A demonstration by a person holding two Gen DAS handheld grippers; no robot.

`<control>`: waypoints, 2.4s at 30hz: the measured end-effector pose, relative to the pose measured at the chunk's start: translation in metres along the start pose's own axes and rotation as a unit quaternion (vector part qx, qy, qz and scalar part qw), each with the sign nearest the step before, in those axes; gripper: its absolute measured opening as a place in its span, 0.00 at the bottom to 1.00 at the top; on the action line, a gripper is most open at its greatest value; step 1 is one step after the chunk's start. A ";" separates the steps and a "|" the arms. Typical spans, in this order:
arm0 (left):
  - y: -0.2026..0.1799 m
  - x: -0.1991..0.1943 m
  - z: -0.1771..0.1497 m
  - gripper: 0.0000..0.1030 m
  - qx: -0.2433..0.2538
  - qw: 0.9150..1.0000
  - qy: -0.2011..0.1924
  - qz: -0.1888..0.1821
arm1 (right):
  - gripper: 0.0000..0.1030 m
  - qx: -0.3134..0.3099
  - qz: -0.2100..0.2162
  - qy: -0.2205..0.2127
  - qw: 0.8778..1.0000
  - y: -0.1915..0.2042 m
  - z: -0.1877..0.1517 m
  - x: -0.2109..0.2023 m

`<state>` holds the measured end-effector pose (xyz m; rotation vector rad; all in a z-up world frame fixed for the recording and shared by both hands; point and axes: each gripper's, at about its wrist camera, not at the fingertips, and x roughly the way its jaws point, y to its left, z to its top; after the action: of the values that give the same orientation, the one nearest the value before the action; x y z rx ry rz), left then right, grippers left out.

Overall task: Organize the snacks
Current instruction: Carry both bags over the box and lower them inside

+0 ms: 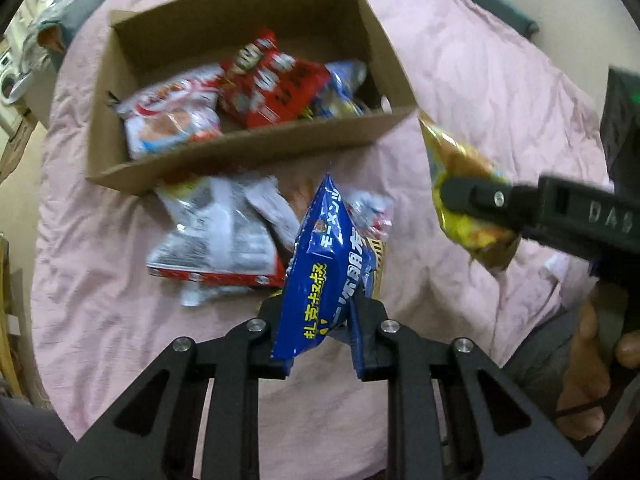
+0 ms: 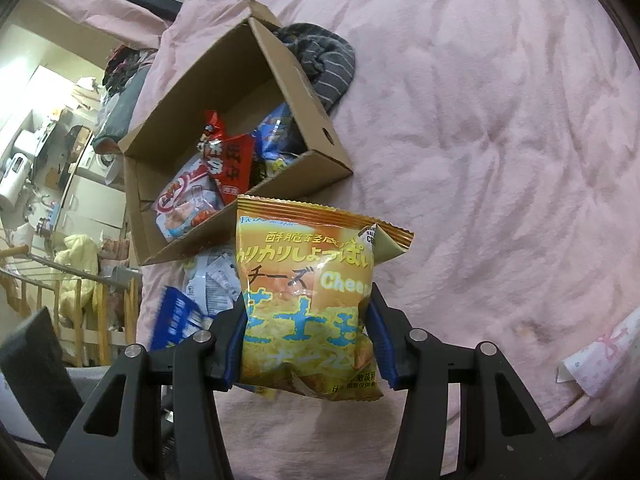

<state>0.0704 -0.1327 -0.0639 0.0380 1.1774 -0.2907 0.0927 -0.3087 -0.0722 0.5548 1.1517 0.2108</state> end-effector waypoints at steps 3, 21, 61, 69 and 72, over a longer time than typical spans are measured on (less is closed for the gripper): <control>0.012 -0.018 0.004 0.17 -0.010 1.000 -0.021 0.002 | 0.53 -0.002 0.002 -0.001 1.000 0.005 -0.001 -0.002; 0.106 -0.063 0.030 0.17 -0.065 0.992 -0.095 0.055 | 0.53 -0.078 0.023 -0.065 0.995 0.050 -0.002 -0.014; 0.158 -0.013 0.128 0.18 -0.049 0.983 -0.162 0.075 | 0.53 -0.122 -0.019 -0.108 0.986 0.074 0.115 0.062; 0.158 0.010 0.126 0.19 -0.062 0.990 -0.118 0.044 | 0.54 -0.147 -0.036 -0.105 0.983 0.079 0.114 0.067; 0.155 0.010 0.126 0.20 -0.067 0.991 -0.112 0.019 | 0.55 -0.152 -0.042 -0.107 0.982 0.081 0.113 0.068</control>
<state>0.2258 -0.0081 -0.0429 -0.0878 0.9691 -0.1763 0.2328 -0.2449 -0.0521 0.2507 0.9108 0.2435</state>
